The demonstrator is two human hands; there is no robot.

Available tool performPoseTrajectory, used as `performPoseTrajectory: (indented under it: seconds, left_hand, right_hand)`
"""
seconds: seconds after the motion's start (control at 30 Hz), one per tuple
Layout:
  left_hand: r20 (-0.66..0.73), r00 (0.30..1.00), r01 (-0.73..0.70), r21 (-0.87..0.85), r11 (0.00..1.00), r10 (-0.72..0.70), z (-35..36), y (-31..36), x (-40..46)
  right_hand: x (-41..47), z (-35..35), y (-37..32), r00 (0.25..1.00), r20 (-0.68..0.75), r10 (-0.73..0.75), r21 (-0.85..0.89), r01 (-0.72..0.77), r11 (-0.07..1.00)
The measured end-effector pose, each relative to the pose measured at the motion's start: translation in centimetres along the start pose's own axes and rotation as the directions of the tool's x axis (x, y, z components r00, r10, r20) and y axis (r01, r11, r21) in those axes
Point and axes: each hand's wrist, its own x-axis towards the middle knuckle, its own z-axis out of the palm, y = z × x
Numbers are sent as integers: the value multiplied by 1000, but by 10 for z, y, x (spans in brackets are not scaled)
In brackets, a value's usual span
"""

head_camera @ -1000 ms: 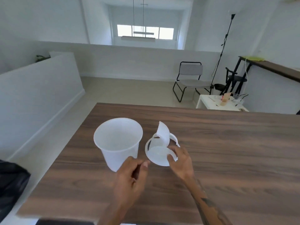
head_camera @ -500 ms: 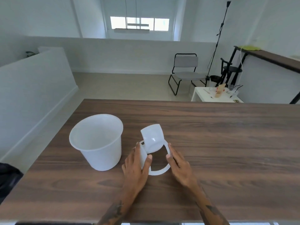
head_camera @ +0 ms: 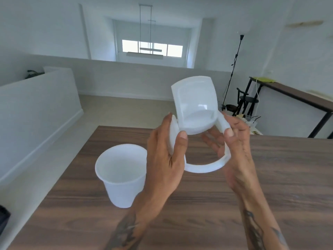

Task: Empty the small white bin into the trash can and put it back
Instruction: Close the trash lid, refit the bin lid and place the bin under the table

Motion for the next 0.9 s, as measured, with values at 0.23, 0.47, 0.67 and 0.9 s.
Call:
performPoseTrajectory:
  seconds: [0.23,0.47,0.67,0.9]
  left_hand:
    - [-140,990,10,25,1000,-7,-82,-7,14]
    - [-176,984,42,28,999,-37,-145,-21,15]
    - [-197,980,37,20,999,-32,-168,-28,19]
    - [-152,984,86,-44,995,-92,-178,-42,26]
  right_hand:
    - [-4,91,1,998,62,20,-27,-18,999]
    - [-6,161,11,998,60,3,3,-3,1000]
    - [-10,189,12,997,67,37,103,-43,994]
    - [-10,202,8,999,-31,20,-149,-25,988]
